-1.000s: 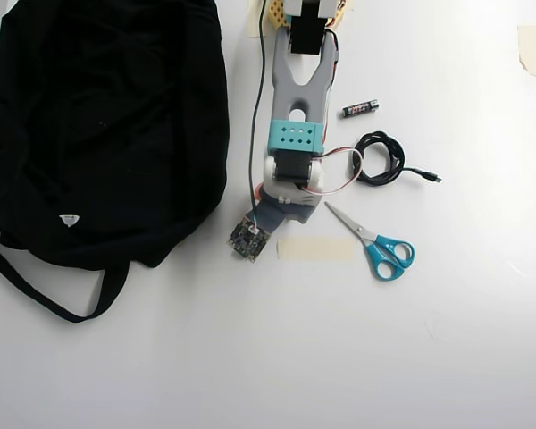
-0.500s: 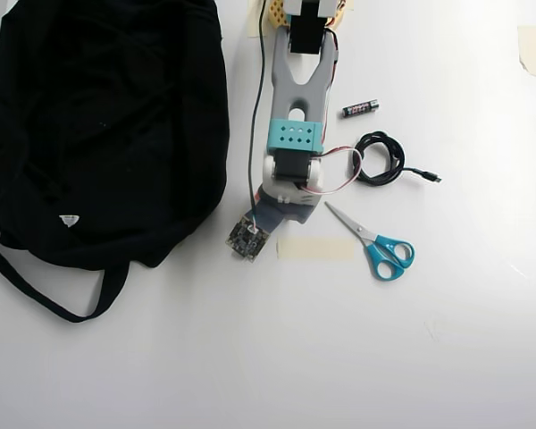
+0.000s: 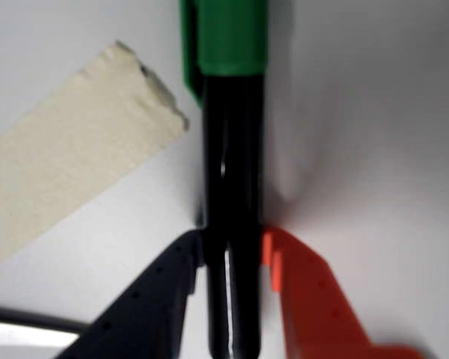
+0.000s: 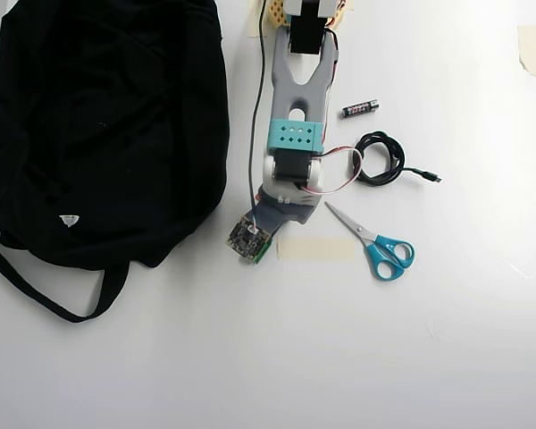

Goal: Put the green marker into the black bag

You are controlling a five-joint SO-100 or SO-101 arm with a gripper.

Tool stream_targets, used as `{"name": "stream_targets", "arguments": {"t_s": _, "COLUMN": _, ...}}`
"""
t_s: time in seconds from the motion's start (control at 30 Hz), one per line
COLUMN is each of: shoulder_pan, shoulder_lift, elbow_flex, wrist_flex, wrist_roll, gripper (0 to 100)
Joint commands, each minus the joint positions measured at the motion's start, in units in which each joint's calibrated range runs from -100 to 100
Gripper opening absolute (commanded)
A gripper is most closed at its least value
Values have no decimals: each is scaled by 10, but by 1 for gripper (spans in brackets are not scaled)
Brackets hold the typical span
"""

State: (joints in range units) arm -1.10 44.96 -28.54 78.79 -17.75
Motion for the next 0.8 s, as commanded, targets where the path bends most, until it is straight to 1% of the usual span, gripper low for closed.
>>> {"name": "stream_targets", "arguments": {"t_s": 0.0, "shoulder_pan": -8, "shoulder_lift": -2, "elbow_flex": -10, "wrist_flex": -4, "wrist_roll": 3, "gripper": 10}}
{"name": "stream_targets", "arguments": {"t_s": 0.3, "shoulder_pan": -8, "shoulder_lift": -2, "elbow_flex": -10, "wrist_flex": -4, "wrist_roll": 3, "gripper": 9}}
{"name": "stream_targets", "arguments": {"t_s": 0.4, "shoulder_pan": -8, "shoulder_lift": -2, "elbow_flex": -10, "wrist_flex": -4, "wrist_roll": 3, "gripper": 2}}
{"name": "stream_targets", "arguments": {"t_s": 0.77, "shoulder_pan": -12, "shoulder_lift": -3, "elbow_flex": -10, "wrist_flex": -3, "wrist_roll": 3, "gripper": 2}}
